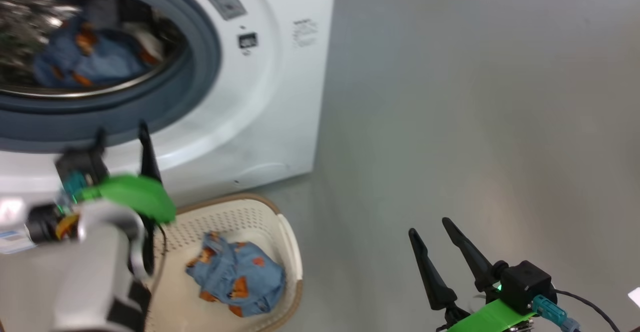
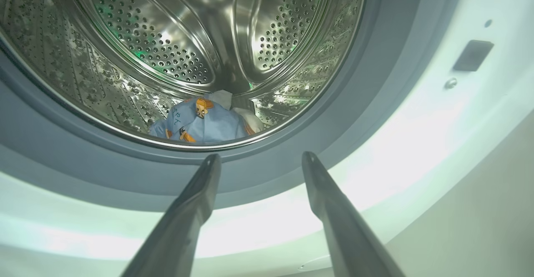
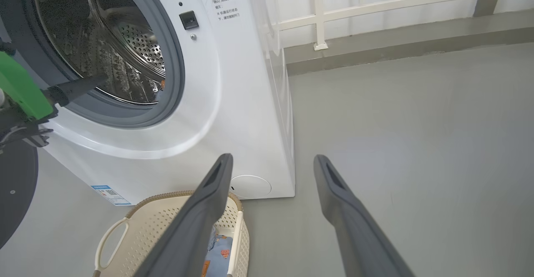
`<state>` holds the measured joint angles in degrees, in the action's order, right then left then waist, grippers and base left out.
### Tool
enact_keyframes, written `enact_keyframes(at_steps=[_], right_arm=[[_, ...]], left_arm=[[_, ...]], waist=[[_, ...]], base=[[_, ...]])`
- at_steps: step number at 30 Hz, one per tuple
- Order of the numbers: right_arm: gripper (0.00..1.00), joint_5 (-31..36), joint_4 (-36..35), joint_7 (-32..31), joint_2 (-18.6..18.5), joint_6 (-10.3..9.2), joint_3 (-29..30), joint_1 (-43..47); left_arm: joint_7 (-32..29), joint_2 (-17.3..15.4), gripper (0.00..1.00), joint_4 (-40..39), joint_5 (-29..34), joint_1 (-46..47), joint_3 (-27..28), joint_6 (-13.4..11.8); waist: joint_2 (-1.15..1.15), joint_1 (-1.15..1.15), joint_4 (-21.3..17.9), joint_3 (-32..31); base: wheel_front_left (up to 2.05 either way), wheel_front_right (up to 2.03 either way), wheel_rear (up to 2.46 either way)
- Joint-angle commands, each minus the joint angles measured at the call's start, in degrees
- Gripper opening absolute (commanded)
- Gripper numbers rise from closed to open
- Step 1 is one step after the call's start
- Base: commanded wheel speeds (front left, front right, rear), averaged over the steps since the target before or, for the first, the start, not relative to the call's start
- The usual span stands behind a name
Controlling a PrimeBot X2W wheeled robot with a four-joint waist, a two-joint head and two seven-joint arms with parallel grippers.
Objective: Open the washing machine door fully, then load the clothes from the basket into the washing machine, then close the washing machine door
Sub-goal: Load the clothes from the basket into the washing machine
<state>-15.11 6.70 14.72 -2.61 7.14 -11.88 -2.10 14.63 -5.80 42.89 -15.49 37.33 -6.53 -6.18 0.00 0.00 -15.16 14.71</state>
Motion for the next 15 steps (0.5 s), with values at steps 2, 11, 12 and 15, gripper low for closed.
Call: enact_keyframes(at_steps=[2, 11, 12, 15], right_arm=[[1.0, 1.32, -1.2, 0.28, -0.27, 0.35, -0.59, 0.73], [1.0, 2.89, -1.97, 0.28, -0.53, 0.35, 2.16, 3.73], [1.0, 2.95, -2.05, 0.28, -0.67, 0.35, 2.38, 4.08], [1.0, 3.05, -2.28, 0.28, -1.0, 0.35, 2.75, 4.92]], left_arm=[[0.36, -0.76, 1.0, -4.32, -0.65, -4.03, 1.84, 0.38], [0.37, 1.7, 1.0, -15.37, -1.35, -19.81, -0.35, 0.88], [0.37, 1.89, 1.0, -16.53, -1.39, -21.23, -0.89, 0.78], [0.37, 2.32, 1.0, -19.66, -1.88, -25.18, -2.48, 0.23]], waist=[[0.0, 0.0, 5.15, -5.5], [0.0, 0.0, 9.62, -9.84], [0.0, 0.0, 10.2, -10.12], [0.0, 0.0, 11.85, -11.03]], base=[[0.0, 0.0, 0.0], [0.0, 0.0, 0.0], [0.0, 0.0, 0.0], [0.0, 0.0, 0.0]])
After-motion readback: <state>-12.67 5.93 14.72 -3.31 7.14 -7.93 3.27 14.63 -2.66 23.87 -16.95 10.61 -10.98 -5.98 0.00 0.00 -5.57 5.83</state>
